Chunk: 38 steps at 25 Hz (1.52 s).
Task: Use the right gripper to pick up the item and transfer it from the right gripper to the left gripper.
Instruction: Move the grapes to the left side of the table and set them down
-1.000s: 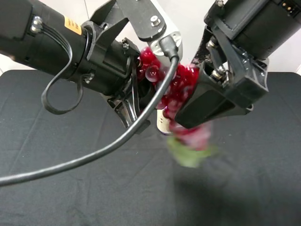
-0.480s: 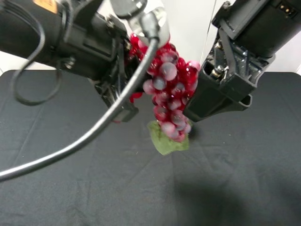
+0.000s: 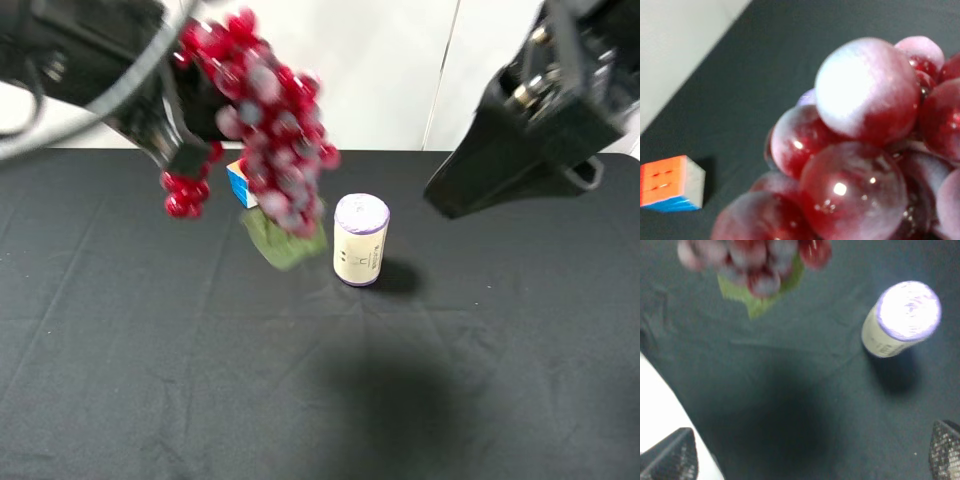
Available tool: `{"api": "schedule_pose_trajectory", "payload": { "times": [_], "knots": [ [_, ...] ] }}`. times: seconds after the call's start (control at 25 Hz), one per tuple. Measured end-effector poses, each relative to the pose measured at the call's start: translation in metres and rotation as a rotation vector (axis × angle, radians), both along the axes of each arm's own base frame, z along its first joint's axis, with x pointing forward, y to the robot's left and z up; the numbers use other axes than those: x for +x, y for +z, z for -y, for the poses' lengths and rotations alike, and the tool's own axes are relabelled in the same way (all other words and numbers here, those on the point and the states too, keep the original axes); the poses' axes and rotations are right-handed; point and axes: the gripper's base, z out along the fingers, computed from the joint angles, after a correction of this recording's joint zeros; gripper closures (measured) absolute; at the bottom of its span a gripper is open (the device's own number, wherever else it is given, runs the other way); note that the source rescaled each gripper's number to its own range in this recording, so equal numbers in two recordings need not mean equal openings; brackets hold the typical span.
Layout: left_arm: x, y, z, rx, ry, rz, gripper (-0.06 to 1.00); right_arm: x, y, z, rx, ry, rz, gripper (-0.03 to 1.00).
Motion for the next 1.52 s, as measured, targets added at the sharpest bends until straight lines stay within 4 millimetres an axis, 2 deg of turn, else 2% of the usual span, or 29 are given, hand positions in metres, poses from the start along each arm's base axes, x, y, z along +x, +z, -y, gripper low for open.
{"api": "schedule_pose_trajectory", "payload": {
  "times": [0.12,0.24,0.48,0.6,0.76,1.04,1.4,1.52],
  "knots": [
    [0.002,0.008,-0.013,-0.02,0.048,0.019,0.93,-0.015,0.003,0.016,0.037,-0.051,0.01,-0.03],
    [0.002,0.013,-0.021,-0.031,0.076,0.035,0.93,-0.038,-0.012,0.039,0.042,-0.078,-0.008,-0.03],
    [0.002,0.013,-0.024,-0.03,0.083,0.03,0.94,-0.084,-0.072,0.088,0.007,-0.116,-0.021,-0.03],
    [0.002,0.013,-0.024,-0.029,0.082,0.027,0.94,-0.102,-0.097,0.109,0.082,-0.168,0.029,-0.03],
    [0.002,0.013,-0.024,-0.028,0.082,0.025,0.94,-0.121,-0.116,0.128,0.229,-0.218,0.113,-0.03],
    [0.002,0.013,-0.024,-0.029,0.083,0.025,0.94,-0.139,-0.119,0.15,0.384,-0.246,0.254,-0.03],
    [0.0,0.011,-0.024,-0.013,0.073,0.002,0.94,-0.14,-0.119,0.15,0.393,-0.249,0.254,-0.03],
    [-0.001,0.01,-0.024,-0.006,0.069,-0.009,0.94,-0.141,-0.119,0.152,0.404,-0.304,0.276,-0.03]
  ]
}}
